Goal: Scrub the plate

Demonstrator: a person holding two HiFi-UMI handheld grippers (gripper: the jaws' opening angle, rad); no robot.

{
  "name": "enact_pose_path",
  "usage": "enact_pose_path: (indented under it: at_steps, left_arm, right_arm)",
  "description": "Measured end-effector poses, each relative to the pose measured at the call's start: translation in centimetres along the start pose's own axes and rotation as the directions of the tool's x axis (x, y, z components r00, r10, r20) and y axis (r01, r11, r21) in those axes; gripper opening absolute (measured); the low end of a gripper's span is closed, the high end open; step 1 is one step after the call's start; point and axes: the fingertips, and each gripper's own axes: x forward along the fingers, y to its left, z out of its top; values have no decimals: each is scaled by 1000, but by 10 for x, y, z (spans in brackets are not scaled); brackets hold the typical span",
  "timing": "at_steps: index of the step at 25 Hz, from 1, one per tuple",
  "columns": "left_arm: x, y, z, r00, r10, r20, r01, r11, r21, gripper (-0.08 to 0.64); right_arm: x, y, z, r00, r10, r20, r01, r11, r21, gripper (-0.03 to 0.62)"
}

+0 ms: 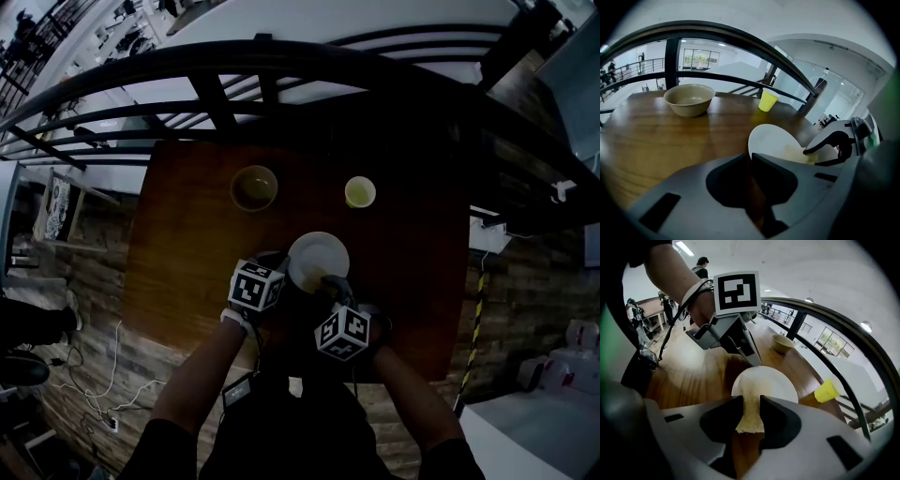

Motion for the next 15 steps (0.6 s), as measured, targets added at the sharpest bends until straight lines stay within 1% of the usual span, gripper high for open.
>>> enact_pose_path:
  at_steps: [4,8,12,15]
  left_arm:
    - [-2,-1,0,1000,10,-6,-10,1000,21,37]
    - [-3,1,4,1000,26,10,-26,1000,15,37]
    - [-23,2,18,996,54,75,-54,999,-5,37]
    - [-48,-2,27,989,74,129,-73,997,-7,37]
  right_arm:
    - [-13,-16,-28,999,-36,-33,37,998,51,126]
    - [-26,-40,-53,995,-81,-57,88,987,134,126]
    - [-49,-57,-62,991,-130,-33,134,958,252,126]
    - [-71,-66,-61,986,-166,15,150,923,355,126]
